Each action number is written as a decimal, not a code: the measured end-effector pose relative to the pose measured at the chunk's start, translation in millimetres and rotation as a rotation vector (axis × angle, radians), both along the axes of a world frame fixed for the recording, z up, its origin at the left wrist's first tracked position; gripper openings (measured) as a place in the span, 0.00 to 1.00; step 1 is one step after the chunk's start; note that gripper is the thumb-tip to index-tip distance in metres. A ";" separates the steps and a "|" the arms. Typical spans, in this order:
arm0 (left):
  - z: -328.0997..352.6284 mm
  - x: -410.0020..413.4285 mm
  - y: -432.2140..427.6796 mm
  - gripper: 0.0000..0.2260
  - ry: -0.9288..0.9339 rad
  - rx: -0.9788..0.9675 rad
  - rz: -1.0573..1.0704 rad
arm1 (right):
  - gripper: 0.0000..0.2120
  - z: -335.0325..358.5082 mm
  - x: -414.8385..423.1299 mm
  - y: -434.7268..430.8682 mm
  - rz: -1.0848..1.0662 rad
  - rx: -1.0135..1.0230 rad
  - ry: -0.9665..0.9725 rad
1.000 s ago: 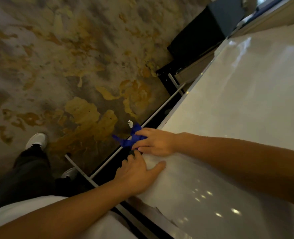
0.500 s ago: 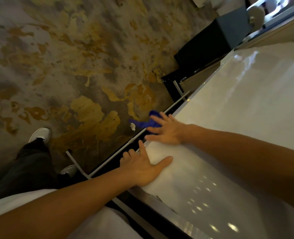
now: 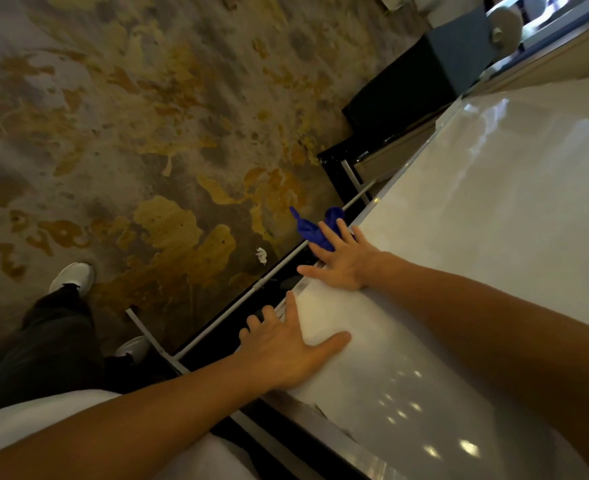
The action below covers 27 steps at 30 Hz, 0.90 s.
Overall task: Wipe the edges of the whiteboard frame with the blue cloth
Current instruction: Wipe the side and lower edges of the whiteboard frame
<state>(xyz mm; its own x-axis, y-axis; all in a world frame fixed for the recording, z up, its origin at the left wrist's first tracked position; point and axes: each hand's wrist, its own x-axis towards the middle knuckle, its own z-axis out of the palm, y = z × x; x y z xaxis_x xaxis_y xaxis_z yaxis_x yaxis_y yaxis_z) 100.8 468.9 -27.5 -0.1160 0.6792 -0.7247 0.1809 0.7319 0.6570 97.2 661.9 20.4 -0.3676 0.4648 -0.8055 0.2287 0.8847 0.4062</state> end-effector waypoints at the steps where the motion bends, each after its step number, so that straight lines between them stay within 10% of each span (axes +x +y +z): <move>1: -0.8 1.0 1.7 0.62 0.000 -0.003 0.001 | 0.43 -3.5 -1.7 -2.9 -0.029 -0.012 -0.002; 6: -4.5 7.4 1.3 0.60 0.005 -0.009 -0.030 | 0.50 -25.6 16.9 -30.8 -0.023 -0.245 -0.014; 13: 0.0 2.0 9.9 0.60 -0.017 -0.044 -0.060 | 0.46 -20.4 -7.8 46.4 -0.136 0.069 -0.016; 19: 13.4 -11.0 38.8 0.65 -0.040 0.030 -0.053 | 0.46 -33.8 7.0 -0.4 -0.073 -0.235 -0.079; 27: -4.5 -8.8 88.4 0.63 -0.121 0.011 -0.051 | 0.47 -21.7 -7.9 105.5 -0.136 0.021 -0.069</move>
